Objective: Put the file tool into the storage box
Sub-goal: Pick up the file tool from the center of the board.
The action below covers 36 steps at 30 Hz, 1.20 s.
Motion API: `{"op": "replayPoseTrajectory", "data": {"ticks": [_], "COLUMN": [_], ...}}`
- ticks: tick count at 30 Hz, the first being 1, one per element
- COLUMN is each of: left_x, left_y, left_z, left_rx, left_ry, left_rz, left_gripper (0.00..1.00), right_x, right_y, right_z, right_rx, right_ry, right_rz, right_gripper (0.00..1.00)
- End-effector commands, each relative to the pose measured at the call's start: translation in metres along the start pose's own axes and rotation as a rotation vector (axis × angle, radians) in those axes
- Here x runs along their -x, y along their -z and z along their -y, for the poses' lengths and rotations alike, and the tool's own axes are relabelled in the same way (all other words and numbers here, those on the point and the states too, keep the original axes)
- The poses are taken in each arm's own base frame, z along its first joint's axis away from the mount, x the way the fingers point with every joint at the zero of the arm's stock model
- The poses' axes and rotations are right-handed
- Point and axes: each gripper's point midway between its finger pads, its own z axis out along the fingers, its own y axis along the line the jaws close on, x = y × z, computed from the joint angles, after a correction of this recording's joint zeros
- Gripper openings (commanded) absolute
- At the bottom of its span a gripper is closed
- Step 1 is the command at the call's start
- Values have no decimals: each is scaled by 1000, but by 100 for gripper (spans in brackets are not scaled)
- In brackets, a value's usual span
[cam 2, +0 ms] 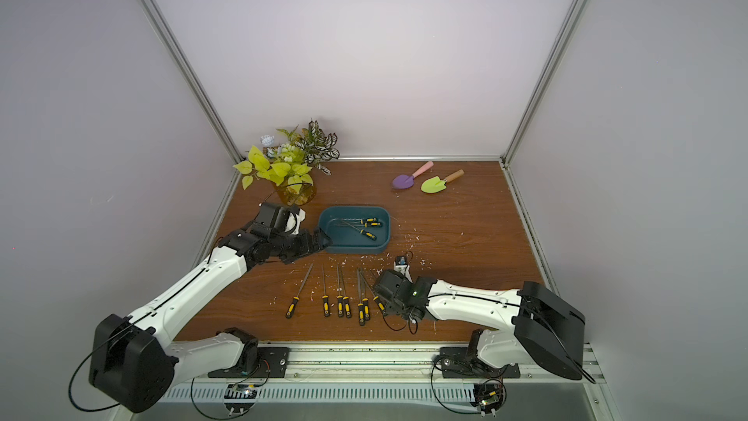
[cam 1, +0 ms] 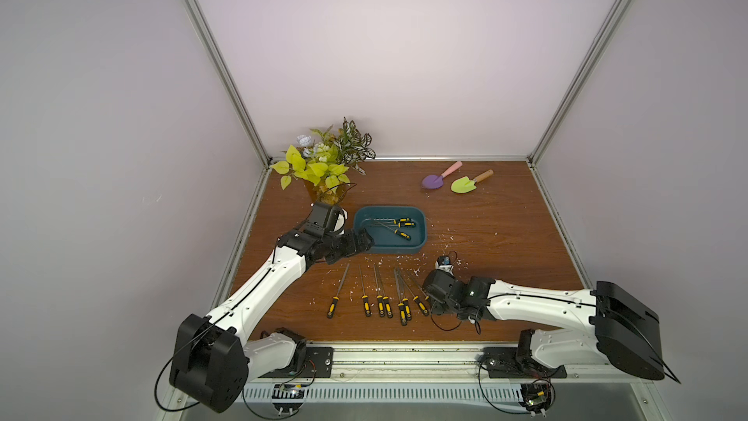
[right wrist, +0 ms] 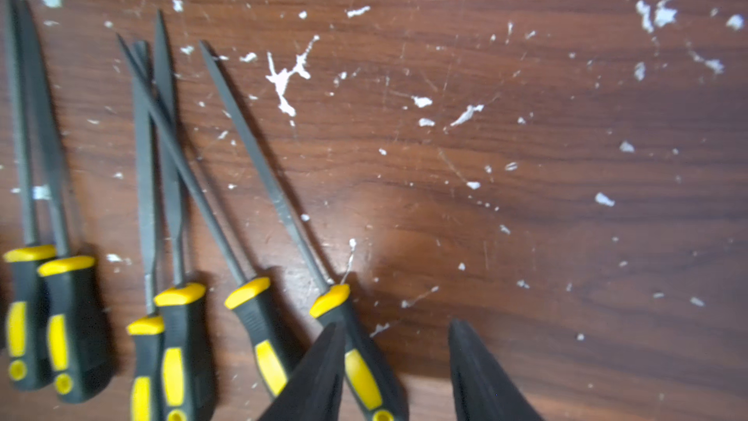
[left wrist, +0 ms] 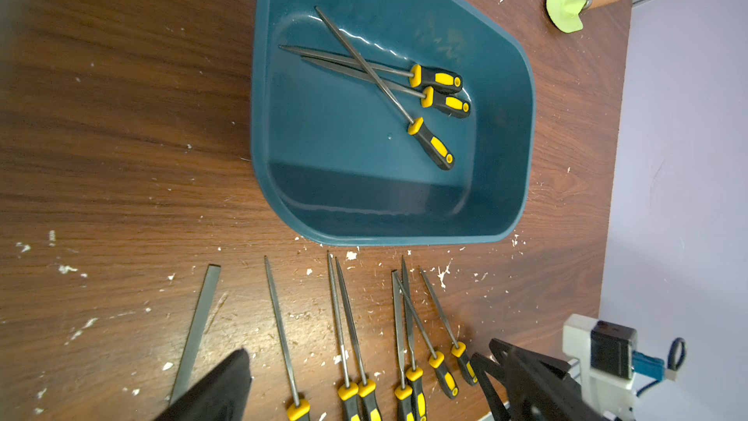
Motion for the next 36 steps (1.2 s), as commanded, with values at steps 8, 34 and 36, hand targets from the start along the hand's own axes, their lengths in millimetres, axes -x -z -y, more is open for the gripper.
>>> {"op": "replayPoseTrajectory", "data": {"ticks": [8,34,36], "left_x": [-2,-3,-3], "left_y": [-3,-7,-6], "left_z": [2,2,2], "left_rx": [0,1,2], "left_ry": [-3,-11,-11], "left_rz": [-18,-34,-31], "left_gripper": [100,100,100], "right_x": [-16,11,10], "right_y": [-20,8,5], "right_z": [-15,-24,-23], "right_rx": [-9,63,43], "right_ry": [107,154,172], "right_rz": [-115,-28,-37], "right_gripper": [47,49,49]}}
